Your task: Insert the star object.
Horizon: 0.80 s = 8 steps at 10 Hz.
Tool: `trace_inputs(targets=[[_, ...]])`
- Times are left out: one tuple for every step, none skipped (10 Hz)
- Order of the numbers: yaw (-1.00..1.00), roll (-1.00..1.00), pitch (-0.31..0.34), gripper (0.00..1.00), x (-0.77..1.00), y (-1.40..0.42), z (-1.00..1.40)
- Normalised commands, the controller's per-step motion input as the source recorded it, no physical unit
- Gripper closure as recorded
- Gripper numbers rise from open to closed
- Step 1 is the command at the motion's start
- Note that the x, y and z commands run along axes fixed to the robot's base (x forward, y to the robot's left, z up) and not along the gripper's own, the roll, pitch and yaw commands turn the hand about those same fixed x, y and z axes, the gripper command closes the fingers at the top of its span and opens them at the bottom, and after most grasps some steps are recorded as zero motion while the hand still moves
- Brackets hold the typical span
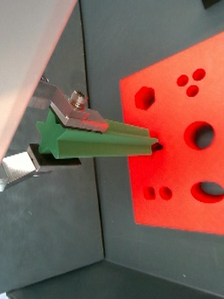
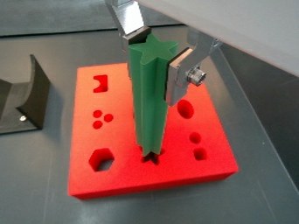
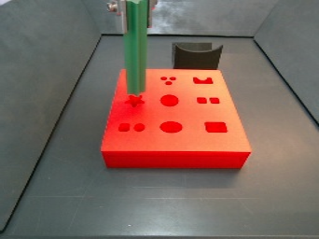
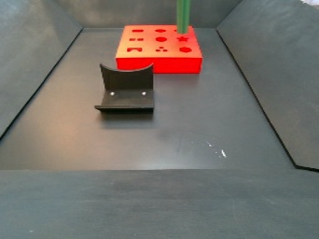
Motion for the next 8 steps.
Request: trace_inputs(targets=[[-0.05, 0.01, 0.0, 1.0, 0.0, -0.06, 0.0], [-0.24, 0.06, 0.0, 1.0, 0.23, -0.11, -0.11], [-0.39, 0.09, 0.0, 1.0, 0.16, -0.04, -0.05], [-0.43, 0.09, 0.0, 1.0, 0.15, -0.01, -0.01], [-0.44, 0.08, 0.0, 1.0, 0.16, -0.01, -0.05], [-0.24, 0.04, 0.001, 1.0, 0.0, 0.0, 0.0], [-0.08, 0.01, 0.0, 1.0, 0.0, -0.02, -0.03], [0.0, 0.0, -0.08, 1.0, -0.03, -0.11, -0.12]])
